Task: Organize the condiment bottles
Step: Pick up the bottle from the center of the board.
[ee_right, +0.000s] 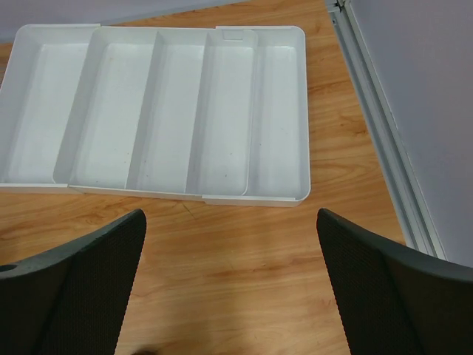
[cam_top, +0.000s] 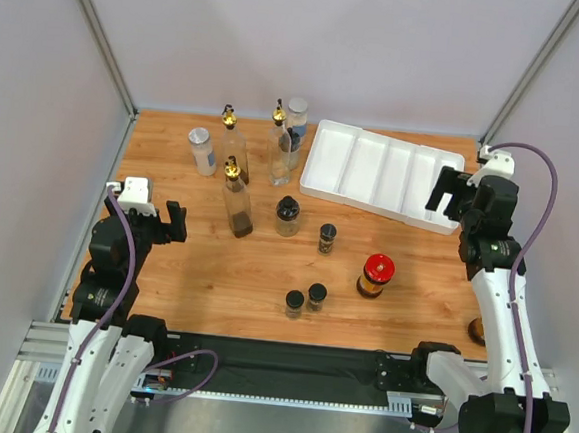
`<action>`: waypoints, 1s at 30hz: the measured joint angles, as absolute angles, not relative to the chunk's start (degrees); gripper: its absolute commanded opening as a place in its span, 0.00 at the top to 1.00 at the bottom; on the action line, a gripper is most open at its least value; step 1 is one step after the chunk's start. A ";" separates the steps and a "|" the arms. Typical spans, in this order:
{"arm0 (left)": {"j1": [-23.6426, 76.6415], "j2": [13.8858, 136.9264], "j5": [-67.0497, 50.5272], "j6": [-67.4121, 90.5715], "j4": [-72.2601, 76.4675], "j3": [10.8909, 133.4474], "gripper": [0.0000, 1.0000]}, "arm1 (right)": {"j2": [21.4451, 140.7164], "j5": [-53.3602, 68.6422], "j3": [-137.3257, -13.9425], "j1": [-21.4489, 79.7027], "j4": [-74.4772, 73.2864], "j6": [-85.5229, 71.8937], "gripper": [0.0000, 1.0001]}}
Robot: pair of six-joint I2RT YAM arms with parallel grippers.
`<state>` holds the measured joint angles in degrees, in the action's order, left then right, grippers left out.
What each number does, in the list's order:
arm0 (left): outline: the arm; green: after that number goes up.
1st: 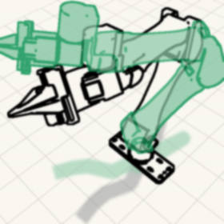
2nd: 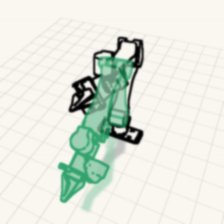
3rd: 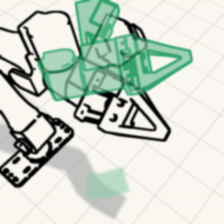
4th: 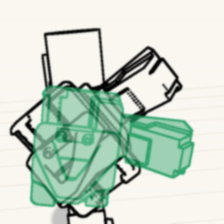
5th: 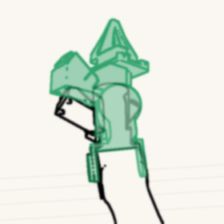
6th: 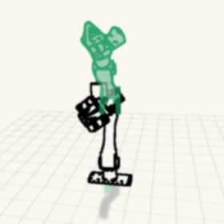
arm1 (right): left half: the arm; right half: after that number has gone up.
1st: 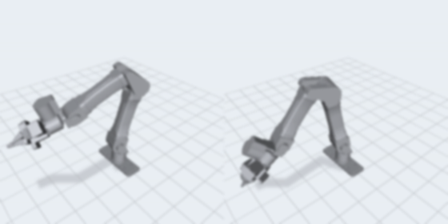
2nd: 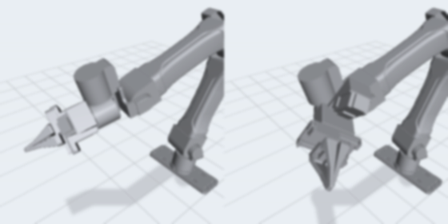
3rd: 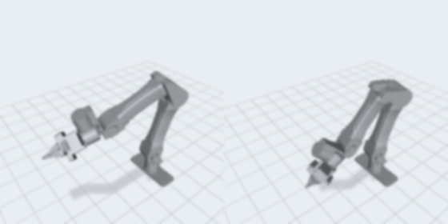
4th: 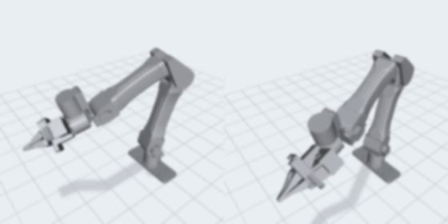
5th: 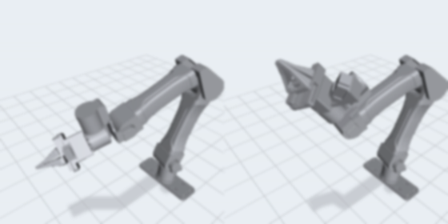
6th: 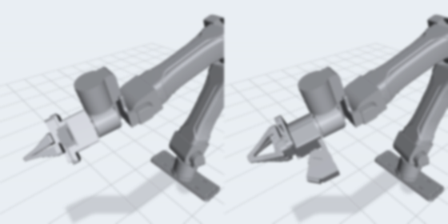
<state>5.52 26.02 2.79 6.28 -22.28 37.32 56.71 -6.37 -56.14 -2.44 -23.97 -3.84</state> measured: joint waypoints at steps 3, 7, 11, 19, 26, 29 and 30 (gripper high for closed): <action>5.52 25.96 2.66 6.28 -22.31 37.21 0.00 | 56.64 -4.21 -56.14 -2.44 -23.97 -2.98 0.00; 5.52 26.04 1.87 6.42 -22.33 37.21 0.00 | 55.27 4.16 -56.12 -2.17 -24.27 2.39 0.00; 5.52 27.14 0.71 6.76 -22.59 37.39 0.00 | 54.02 16.43 -58.04 1.43 -30.22 13.98 0.00; 5.52 28.82 -2.37 6.76 -25.06 39.75 0.00 | 57.47 33.76 -65.60 5.93 -50.52 36.62 0.00; 5.52 25.32 -4.47 6.76 -24.75 38.37 0.00 | 60.29 39.53 -66.06 6.44 -65.65 52.51 0.00; 5.52 24.12 -4.54 6.76 -24.69 37.50 0.00 | 59.79 40.01 -64.14 7.46 -67.55 57.17 0.00; 5.52 23.92 -4.54 6.76 -24.71 37.39 0.00 | 59.75 39.99 -63.22 7.75 -67.96 58.50 0.00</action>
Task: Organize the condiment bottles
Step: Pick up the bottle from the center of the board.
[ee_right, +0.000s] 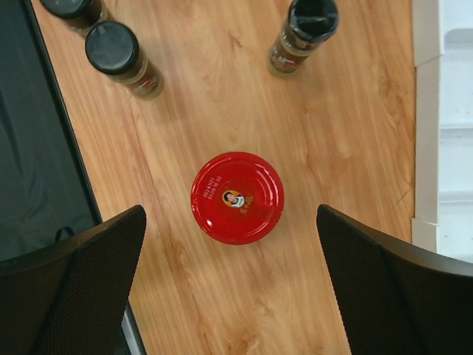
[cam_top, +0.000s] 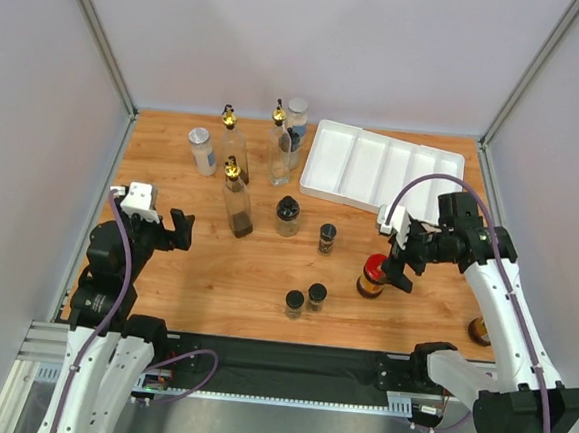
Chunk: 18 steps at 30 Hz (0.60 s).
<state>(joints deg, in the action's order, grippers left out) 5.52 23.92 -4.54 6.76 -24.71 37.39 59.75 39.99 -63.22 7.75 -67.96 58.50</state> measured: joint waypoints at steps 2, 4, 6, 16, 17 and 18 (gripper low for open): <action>5.52 23.66 -4.54 6.76 -24.67 37.26 0.00 | 59.96 40.03 -61.28 8.14 -68.03 60.73 0.00; 5.52 23.33 -4.47 6.76 -24.69 37.19 0.00 | 60.73 40.12 -59.77 8.19 -68.03 63.00 0.00; 5.52 22.96 -4.43 6.76 -24.67 37.17 0.00 | 61.58 40.29 -58.89 8.19 -67.96 64.84 0.00; 5.54 22.17 -4.38 6.76 -24.64 37.10 0.00 | 64.42 40.62 -55.64 8.75 -64.27 68.75 0.00; 5.54 22.17 -4.38 6.76 -24.64 37.10 0.00 | 64.75 40.58 -55.35 8.95 -63.64 68.75 0.00; 5.58 22.17 -4.38 6.76 -24.64 37.10 0.00 | 65.10 40.51 -54.98 9.21 -63.07 68.73 0.00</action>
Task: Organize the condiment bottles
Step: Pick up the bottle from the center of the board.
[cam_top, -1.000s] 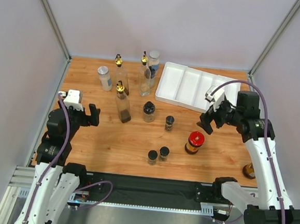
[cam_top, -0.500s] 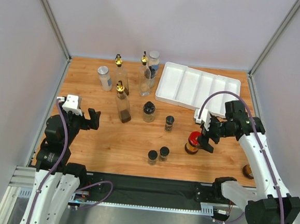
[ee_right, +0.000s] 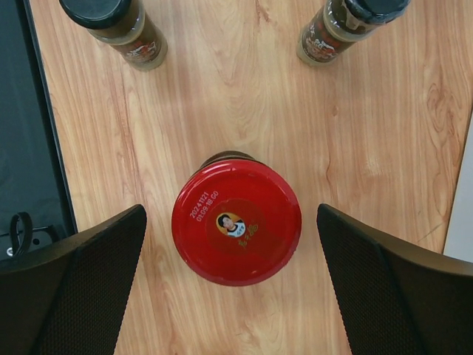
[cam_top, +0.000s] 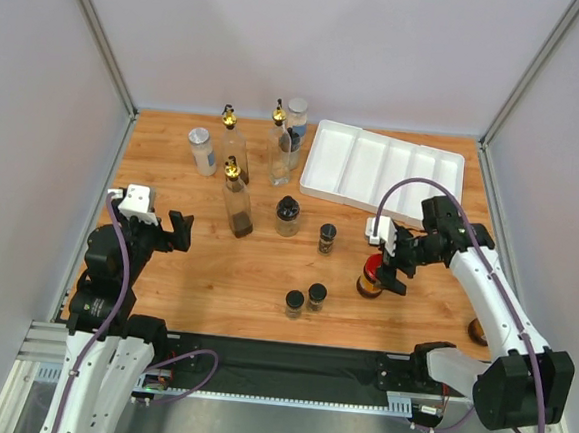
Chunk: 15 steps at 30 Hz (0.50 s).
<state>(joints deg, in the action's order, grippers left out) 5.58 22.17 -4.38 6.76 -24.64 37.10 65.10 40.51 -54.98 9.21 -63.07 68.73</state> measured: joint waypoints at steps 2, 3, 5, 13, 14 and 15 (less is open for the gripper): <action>5.61 22.15 -4.34 6.76 -24.64 37.10 0.00 | 65.69 39.92 -54.15 10.02 -61.73 68.53 0.00; 5.63 22.15 -4.27 6.76 -24.67 37.10 0.00 | 65.93 39.64 -53.82 10.41 -61.32 68.40 0.00; 5.65 22.15 -4.23 6.76 -24.64 37.10 0.00 | 66.22 38.83 -52.86 11.20 -60.14 68.23 0.01; 5.82 22.15 -4.21 6.74 -24.64 36.86 0.00 | 66.57 36.05 -50.63 12.01 -57.45 67.24 0.12; 5.87 22.15 -4.21 6.74 -24.62 36.80 0.00 | 66.57 35.77 -50.59 12.12 -57.28 67.13 0.14; 5.93 22.15 -4.21 6.76 -24.67 36.77 0.00 | 66.57 35.44 -50.59 12.27 -57.04 66.89 0.16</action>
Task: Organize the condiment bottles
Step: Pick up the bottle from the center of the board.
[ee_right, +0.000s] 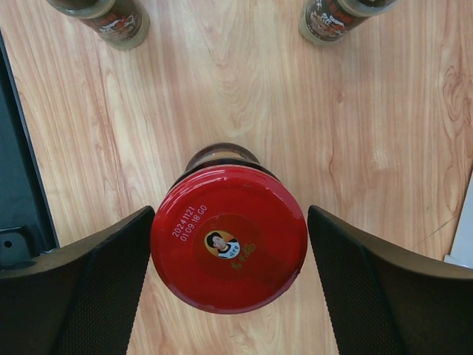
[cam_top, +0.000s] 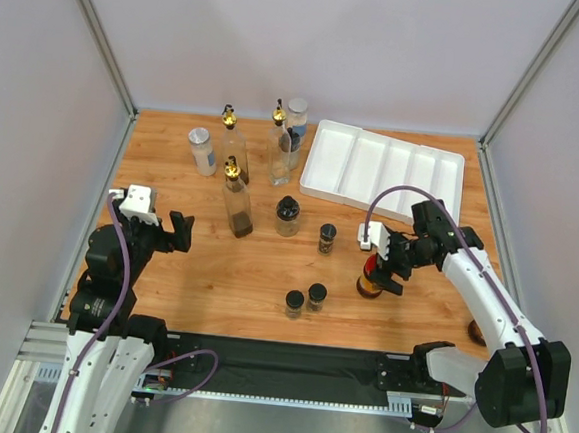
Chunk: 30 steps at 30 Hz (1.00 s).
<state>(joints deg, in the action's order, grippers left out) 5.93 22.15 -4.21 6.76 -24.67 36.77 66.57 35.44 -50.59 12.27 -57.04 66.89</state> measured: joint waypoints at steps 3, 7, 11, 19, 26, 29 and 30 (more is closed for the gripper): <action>6.02 22.06 -4.21 6.74 -24.62 36.77 0.00 | 66.57 34.50 -50.37 12.69 -56.23 66.48 0.27; 6.09 22.09 -4.21 6.74 -24.62 36.77 0.00 | 66.57 34.02 -49.98 12.73 -55.77 65.41 0.56; 6.26 22.09 -4.19 6.74 -24.62 36.77 0.00 | 66.39 33.78 -49.80 12.73 -55.37 64.31 0.73; 6.31 22.09 -4.10 6.74 -24.62 36.77 0.00 | 65.58 31.73 -49.78 12.99 -54.87 60.27 0.87; 6.42 22.09 -4.03 6.74 -24.62 36.77 0.00 | 65.58 27.79 -52.73 12.99 -55.68 53.25 0.91; 6.52 22.09 -4.03 6.74 -24.62 36.77 0.00 | 65.58 26.35 -55.07 12.93 -55.40 50.13 0.91; 6.61 22.09 -4.01 6.74 -24.62 36.77 0.00 | 65.58 25.98 -55.68 12.93 -55.29 49.21 0.92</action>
<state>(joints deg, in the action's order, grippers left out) 6.61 22.09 -4.01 6.74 -24.62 36.77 65.58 25.98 -55.68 12.93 -55.29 49.21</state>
